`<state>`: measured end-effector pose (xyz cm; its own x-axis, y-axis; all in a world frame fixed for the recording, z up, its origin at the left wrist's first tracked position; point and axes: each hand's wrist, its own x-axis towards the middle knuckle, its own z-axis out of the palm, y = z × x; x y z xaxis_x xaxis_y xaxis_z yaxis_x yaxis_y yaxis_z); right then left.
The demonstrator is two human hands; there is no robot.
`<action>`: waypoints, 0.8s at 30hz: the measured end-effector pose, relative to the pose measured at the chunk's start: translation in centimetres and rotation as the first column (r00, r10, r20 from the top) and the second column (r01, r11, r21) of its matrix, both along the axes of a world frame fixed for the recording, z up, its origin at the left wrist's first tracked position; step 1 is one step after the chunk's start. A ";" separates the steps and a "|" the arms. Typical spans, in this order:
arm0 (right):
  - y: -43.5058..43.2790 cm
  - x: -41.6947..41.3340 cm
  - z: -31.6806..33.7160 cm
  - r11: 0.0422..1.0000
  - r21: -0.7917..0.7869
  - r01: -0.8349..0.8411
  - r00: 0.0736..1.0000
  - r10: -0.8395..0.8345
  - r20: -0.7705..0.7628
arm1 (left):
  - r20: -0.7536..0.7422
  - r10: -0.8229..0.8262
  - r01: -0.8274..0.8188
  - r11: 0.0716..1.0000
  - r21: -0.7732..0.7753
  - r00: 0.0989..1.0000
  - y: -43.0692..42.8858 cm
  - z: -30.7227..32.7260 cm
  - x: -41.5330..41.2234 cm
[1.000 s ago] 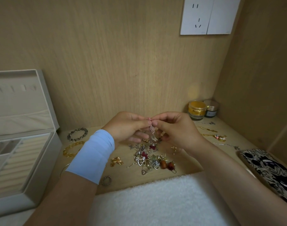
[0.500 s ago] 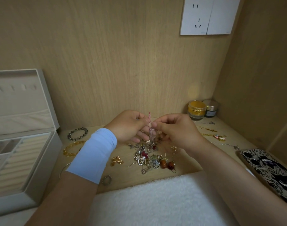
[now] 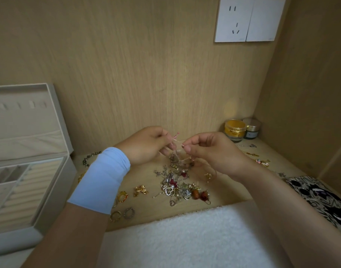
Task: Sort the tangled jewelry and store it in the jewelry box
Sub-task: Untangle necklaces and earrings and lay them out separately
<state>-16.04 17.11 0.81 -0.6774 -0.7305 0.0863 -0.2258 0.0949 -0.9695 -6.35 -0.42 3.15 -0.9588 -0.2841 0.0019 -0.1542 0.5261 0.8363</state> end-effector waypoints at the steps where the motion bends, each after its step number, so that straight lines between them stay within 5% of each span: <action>1: 0.1 0.0 0.1 1.000 0.001 -0.020 1.000 0.020 0.002 | -0.023 -0.009 0.012 0.995 0.101 1.000 0.0 -0.2 0.0; 4: 0.5 -0.2 0.3 0.997 0.017 -0.077 0.997 0.077 0.016 | -0.103 0.026 0.012 0.935 0.355 0.994 0.1 -1.2 -0.2; 11: 0.6 -0.2 0.5 0.995 0.004 -0.100 0.992 0.100 0.081 | -0.179 0.062 0.039 0.860 0.510 0.982 0.0 -2.0 -0.8; 15: 0.1 -0.2 0.3 0.999 -0.040 -0.005 0.998 0.008 0.062 | -0.172 0.084 0.009 0.878 0.479 0.982 -0.2 -2.2 -1.0; 24: -0.4 0.0 -0.1 0.990 -0.107 -0.087 0.985 0.102 0.141 | -0.174 0.088 0.002 0.888 0.460 0.981 0.0 -2.1 -0.9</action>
<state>-16.06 16.74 0.69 -0.6167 -0.7843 0.0676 -0.0850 -0.0191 -0.9962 -7.20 -0.43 1.03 -0.9405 -0.3378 0.0375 0.0126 0.0755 0.9971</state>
